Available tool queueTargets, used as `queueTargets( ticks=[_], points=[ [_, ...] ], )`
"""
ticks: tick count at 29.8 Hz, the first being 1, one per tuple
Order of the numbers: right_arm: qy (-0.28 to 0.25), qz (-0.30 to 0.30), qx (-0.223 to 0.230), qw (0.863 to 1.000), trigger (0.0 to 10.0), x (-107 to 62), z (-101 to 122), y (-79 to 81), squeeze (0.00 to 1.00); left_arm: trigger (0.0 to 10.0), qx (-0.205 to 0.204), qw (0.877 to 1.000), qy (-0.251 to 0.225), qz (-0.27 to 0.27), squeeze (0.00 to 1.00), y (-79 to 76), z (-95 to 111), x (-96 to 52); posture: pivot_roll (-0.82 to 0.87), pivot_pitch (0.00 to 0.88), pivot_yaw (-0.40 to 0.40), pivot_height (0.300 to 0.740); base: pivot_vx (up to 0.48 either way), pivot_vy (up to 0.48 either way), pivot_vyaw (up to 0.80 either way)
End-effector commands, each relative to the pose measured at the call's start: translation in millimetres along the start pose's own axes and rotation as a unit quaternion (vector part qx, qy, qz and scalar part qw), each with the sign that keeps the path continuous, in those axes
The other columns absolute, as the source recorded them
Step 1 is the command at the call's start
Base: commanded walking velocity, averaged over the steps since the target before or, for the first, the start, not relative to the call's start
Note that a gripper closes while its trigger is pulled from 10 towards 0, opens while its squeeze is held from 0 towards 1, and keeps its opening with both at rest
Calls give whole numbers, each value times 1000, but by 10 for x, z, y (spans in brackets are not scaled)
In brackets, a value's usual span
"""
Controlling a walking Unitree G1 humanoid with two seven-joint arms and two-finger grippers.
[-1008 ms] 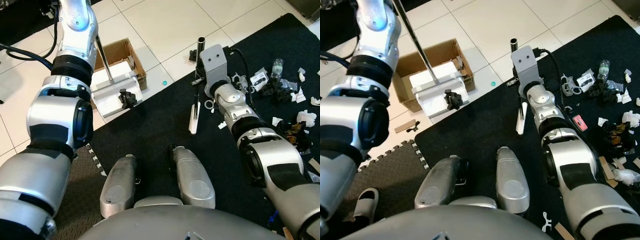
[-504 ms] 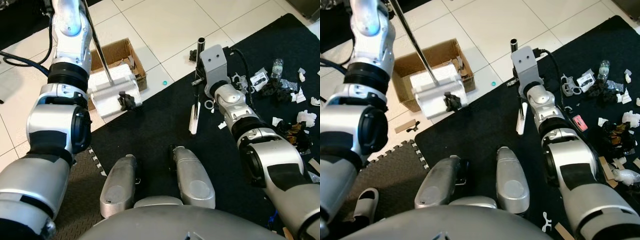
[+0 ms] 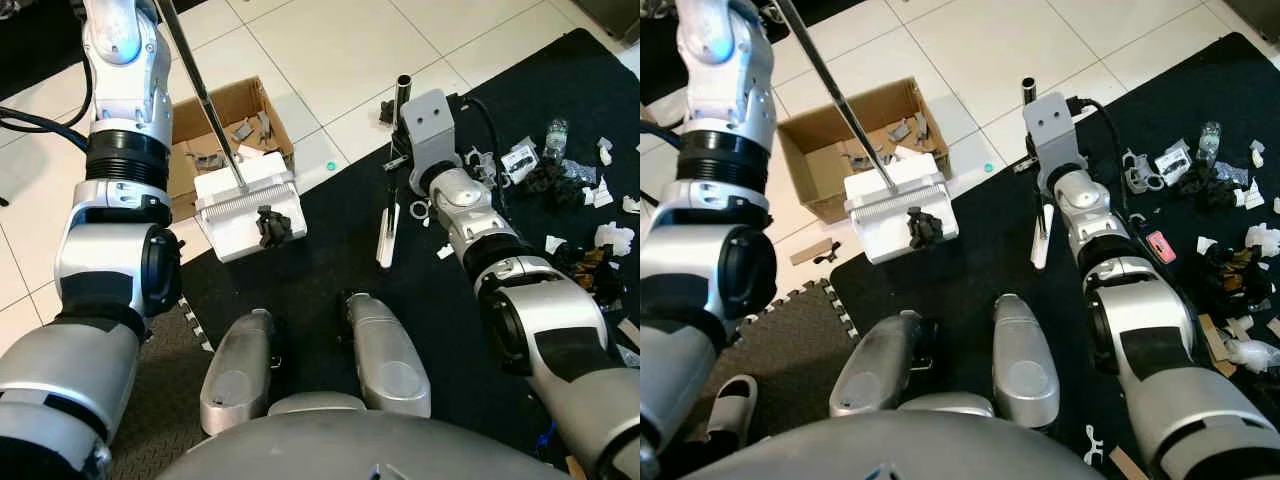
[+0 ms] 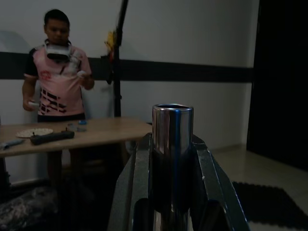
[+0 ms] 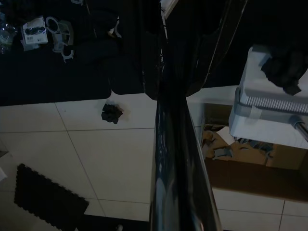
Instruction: Sweep floor
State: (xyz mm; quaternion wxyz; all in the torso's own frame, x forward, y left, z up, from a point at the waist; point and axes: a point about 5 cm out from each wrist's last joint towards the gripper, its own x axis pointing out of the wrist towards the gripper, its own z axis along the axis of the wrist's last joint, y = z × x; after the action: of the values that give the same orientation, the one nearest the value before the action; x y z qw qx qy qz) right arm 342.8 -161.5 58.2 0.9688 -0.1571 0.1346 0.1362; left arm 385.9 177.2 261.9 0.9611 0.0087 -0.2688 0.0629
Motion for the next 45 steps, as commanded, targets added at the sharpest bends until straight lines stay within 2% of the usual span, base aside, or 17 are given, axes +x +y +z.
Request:
queueTargets(
  ticks=[1, 7, 10, 12, 18, 22, 23, 24, 25, 26, 30, 32, 34, 38, 39, 41, 45],
  points=[
    [-11, -7, -4, 1000, 10000, -2, 25, -21, 0, 10000, 21, 1000, 10, -8, 0, 27, -48, -25, -42, 83, 14, 740, 0, 0, 0],
    [-11, -17, 14, 1000, 10000, -20, -6, -49, 0, 10000, -6, 996, 85, 0, 0, 96, -331, -177, -50, 85, 17, 740, 0, 0, 0],
    [-10, -19, 22, 1000, 10000, -26, -15, -64, 0, 10000, -15, 995, 103, 0, 0, 115, -390, -222, -51, 86, 18, 740, 0, 0, 0],
    [-10, -29, 65, 997, 10000, -31, -28, -92, 0, 10000, -23, 992, 125, -5, 0, 132, -463, -289, -47, 85, 17, 740, 0, 0, 0],
    [-10, -41, 99, 994, 10000, -35, -40, -116, 0, 10000, -24, 988, 153, -6, 0, 164, -578, -388, -46, 82, 15, 740, 0, 0, 0],
    [-9, -55, 137, 989, 10000, -50, -71, -153, 0, 10000, -22, 982, 190, -6, 0, 209, -754, -565, -45, 81, 14, 740, 0, 0, 0],
    [-9, -55, 137, 989, 10000, -50, -71, -153, 0, 10000, -22, 982, 190, -6, 0, 209, -754, -565, -45, 81, 14, 740, 0, 0, 0],
    [-6, -57, 141, 988, 10000, -62, -95, -160, 0, 10000, -18, 979, 204, -5, 0, 229, -823, -645, -45, 80, 14, 740, 0, 0, 0],
    [-6, -57, 141, 988, 10000, -62, -95, -160, 0, 10000, -18, 979, 204, -5, 0, 229, -823, -645, -45, 80, 14, 740, 0, 0, 0],
    [-3, -56, 140, 989, 10000, -74, -124, -160, 0, 10000, -8, 977, 215, -4, 0, 253, -884, -726, -47, 80, 13, 740, 0, 0, 0],
    [8, -54, 140, 989, 10000, -101, -196, -140, 0, 10000, 11, 975, 223, -4, 0, 277, -974, -864, -46, 77, 10, 740, 0, 0, 0],
    [8, -54, 140, 989, 10000, -101, -196, -140, 0, 10000, 11, 975, 223, -4, 0, 277, -974, -864, -46, 77, 10, 740, 0, 0, 0],
    [14, -53, 143, 988, 10000, -117, -238, -123, 0, 10000, 16, 973, 229, -1, 0, 286, -1019, -938, -43, 77, 9, 740, 0, 0, 0],
    [17, -53, 145, 988, 10000, -126, -263, -111, 0, 10000, 18, 973, 232, 1, 0, 289, -1049, -990, -44, 77, 9, 740, 0, 0, 0],
    [19, -52, 147, 988, 10000, -138, -290, -96, 0, 10000, 19, 971, 236, 3, 0, 293, -1087, -1061, -45, 78, 10, 740, 0, 0, 0],
    [19, -52, 147, 988, 10000, -138, -290, -96, 0, 10000, 19, 971, 236, 3, 0, 293, -1087, -1061, -45, 78, 10, 740, 0, 0, 0],
    [12, -55, 170, 984, 10000, -196, -387, -44, 0, 10000, 27, 968, 249, 5, 0, 297, -1208, -1360, -44, 85, 7, 740, 0, 0, 0]
  ],
)
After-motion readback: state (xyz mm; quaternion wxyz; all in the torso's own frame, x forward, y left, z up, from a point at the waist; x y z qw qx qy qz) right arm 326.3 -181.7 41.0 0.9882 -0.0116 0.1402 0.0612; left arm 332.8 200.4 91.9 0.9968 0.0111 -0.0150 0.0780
